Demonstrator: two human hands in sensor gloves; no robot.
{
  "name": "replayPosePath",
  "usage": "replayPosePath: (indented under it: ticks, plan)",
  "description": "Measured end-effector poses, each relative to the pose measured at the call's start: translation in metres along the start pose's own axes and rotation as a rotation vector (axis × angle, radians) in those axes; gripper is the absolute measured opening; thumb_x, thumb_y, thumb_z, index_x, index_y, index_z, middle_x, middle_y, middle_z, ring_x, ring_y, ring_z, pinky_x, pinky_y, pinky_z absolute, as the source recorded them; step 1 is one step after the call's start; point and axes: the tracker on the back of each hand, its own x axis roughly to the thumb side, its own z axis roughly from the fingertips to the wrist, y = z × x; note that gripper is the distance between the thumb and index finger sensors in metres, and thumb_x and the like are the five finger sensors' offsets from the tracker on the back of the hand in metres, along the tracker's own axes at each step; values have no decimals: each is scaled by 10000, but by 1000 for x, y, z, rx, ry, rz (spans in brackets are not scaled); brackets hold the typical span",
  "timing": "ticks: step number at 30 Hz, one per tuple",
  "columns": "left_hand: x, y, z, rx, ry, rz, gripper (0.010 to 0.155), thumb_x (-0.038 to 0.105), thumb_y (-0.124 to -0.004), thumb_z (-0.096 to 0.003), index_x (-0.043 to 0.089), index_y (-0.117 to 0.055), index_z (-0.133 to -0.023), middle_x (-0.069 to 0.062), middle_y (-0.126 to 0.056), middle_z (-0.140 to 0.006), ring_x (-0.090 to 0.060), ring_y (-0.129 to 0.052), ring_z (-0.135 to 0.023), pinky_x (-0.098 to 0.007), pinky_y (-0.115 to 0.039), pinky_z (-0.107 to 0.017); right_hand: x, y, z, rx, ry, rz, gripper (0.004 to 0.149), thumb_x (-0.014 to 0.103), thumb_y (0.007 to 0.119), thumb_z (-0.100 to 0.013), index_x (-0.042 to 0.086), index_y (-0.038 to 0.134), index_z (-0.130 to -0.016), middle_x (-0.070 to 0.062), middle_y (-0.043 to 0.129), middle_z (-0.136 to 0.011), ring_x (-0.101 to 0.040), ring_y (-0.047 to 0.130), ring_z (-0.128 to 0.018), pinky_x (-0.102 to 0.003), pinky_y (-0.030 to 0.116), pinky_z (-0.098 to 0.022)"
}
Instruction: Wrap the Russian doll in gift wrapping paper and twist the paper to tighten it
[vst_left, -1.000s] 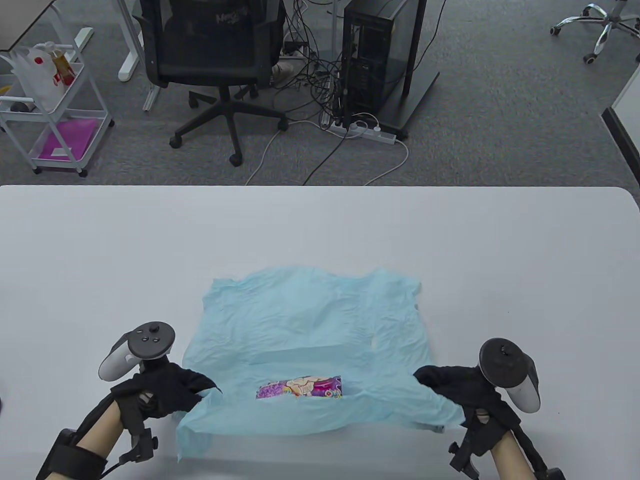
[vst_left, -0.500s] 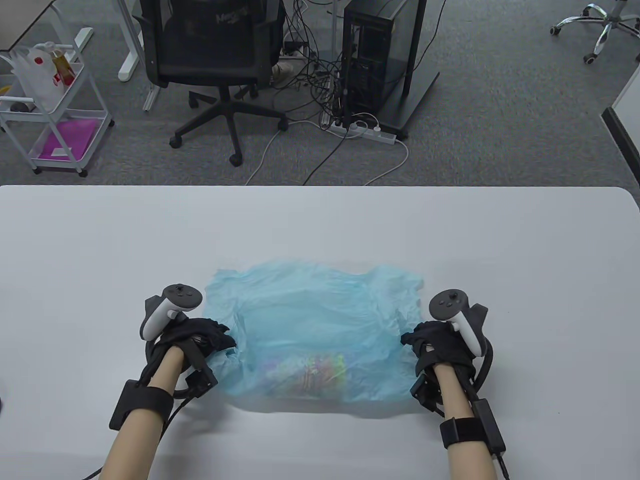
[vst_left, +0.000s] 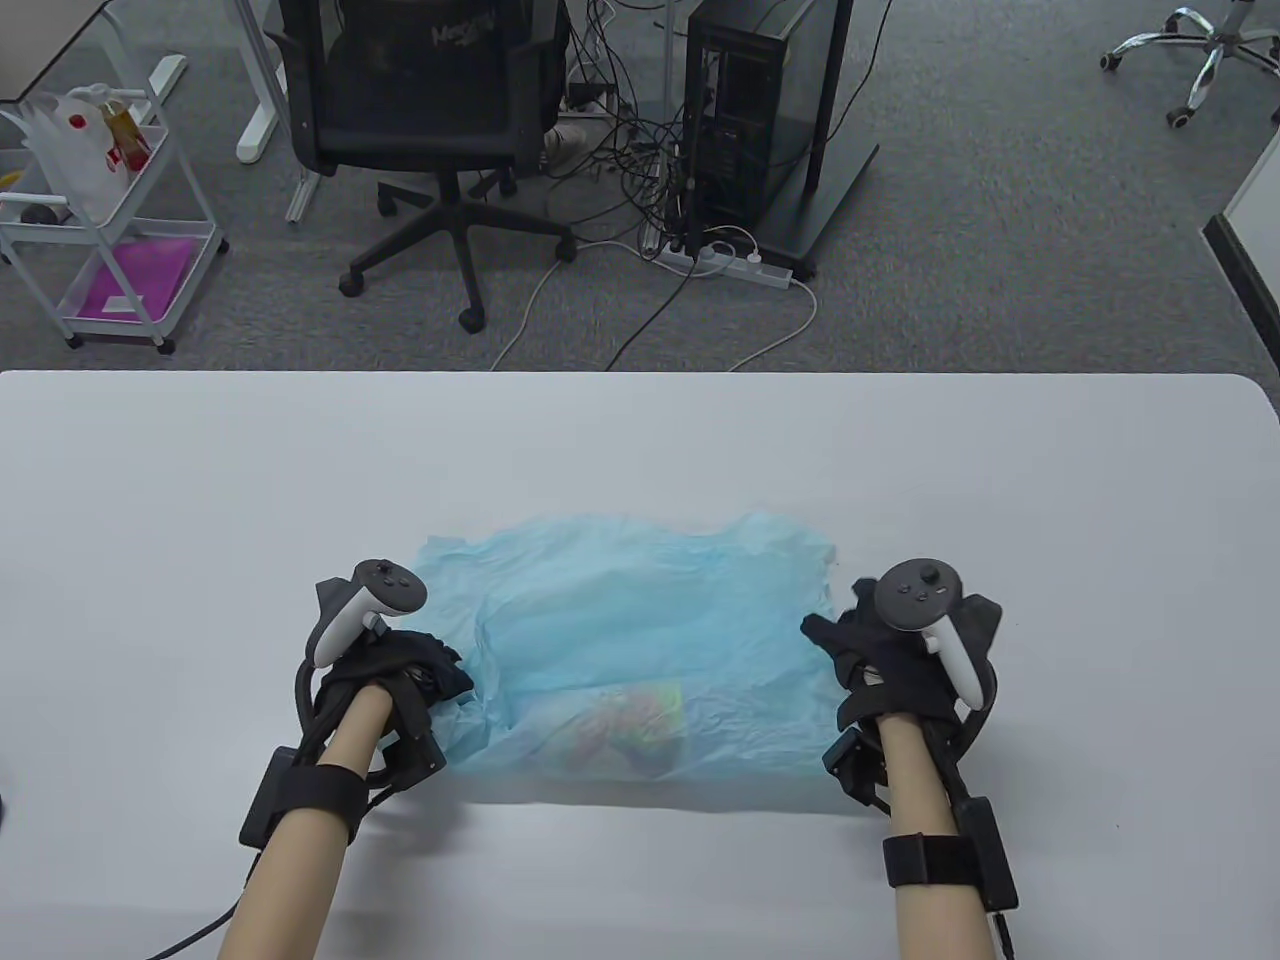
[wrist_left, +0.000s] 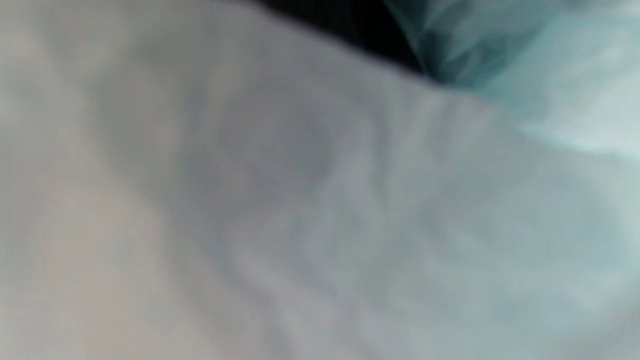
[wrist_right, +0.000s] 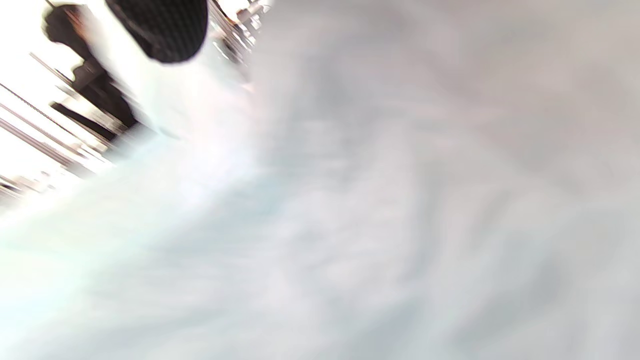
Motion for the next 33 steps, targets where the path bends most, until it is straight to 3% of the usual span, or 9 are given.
replayPosePath:
  ticks: [3,5,9,10,14,22,27,29,33]
  plan:
    - [0,1,-1,0,-2,0,396,487,-826,-350,315,-866,-705,98,-1084,-455,-60,-1162,-267,-230,-921,-442,36,-16,39,-107,-285,-80,902,643,530,-602,188,-127,-1019,-84,-6,-1182,-344,149,-1153,-606,222,-801]
    - [-1,2,-1,4,-2,20,399,491,-821,-354,316,-863,-711,103,-1081,-468,-57,-1162,-278,-227,-919,-448,65,-5,67,-137,-504,39,864,631,543,-593,236,-80,-1043,-39,24,-1203,-316,149,-1171,-590,183,-814]
    - [-5,6,3,21,-18,70,398,497,-808,-362,329,-856,-720,110,-1068,-517,-63,-1158,-338,-239,-903,-487,103,83,108,8,-830,406,792,591,643,-506,286,211,-1095,-24,264,-1225,-324,297,-1167,-600,229,-795]
    - [-6,9,7,42,-22,83,405,507,-792,-369,340,-846,-735,115,-1057,-559,-68,-1154,-388,-246,-889,-518,105,104,111,45,-838,504,770,577,662,-493,274,291,-1096,-37,330,-1220,-337,357,-1160,-614,250,-791]
    - [-14,32,33,181,-68,147,500,581,-722,-376,362,-781,-821,93,-1008,-716,-124,-1120,-563,-315,-837,-603,100,160,98,97,-750,826,833,631,640,-471,285,210,-1095,-42,219,-1227,-336,285,-1176,-626,231,-799]
    - [-9,79,125,620,-279,166,625,620,-685,-432,366,-567,-991,66,-770,-1012,-210,-951,-858,-424,-710,-726,92,168,76,171,-613,778,868,617,681,-475,344,118,-1077,-9,197,-1233,-308,288,-1186,-652,204,-804]
    - [45,30,164,818,-479,-239,711,636,-739,-347,404,-550,-992,93,-701,-1070,-215,-854,-967,-440,-676,-748,97,171,74,160,-579,830,855,616,682,-484,393,95,-1064,36,189,-1235,-271,291,-1193,-652,225,-817]
    - [72,-8,165,743,-551,-462,777,651,-773,-312,386,-543,-1006,70,-666,-1099,-239,-821,-998,-463,-656,-757,98,172,74,158,-571,833,849,613,689,-485,406,102,-1062,46,200,-1234,-263,312,-1189,-656,246,-817]
    - [103,-73,141,505,-454,-821,975,691,-774,-283,341,-311,-1067,-5,-374,-1192,-299,-597,-1125,-518,-544,-811,96,171,74,145,-572,812,852,609,710,-475,416,120,-1059,58,224,-1231,-250,350,-1181,-651,289,-818]
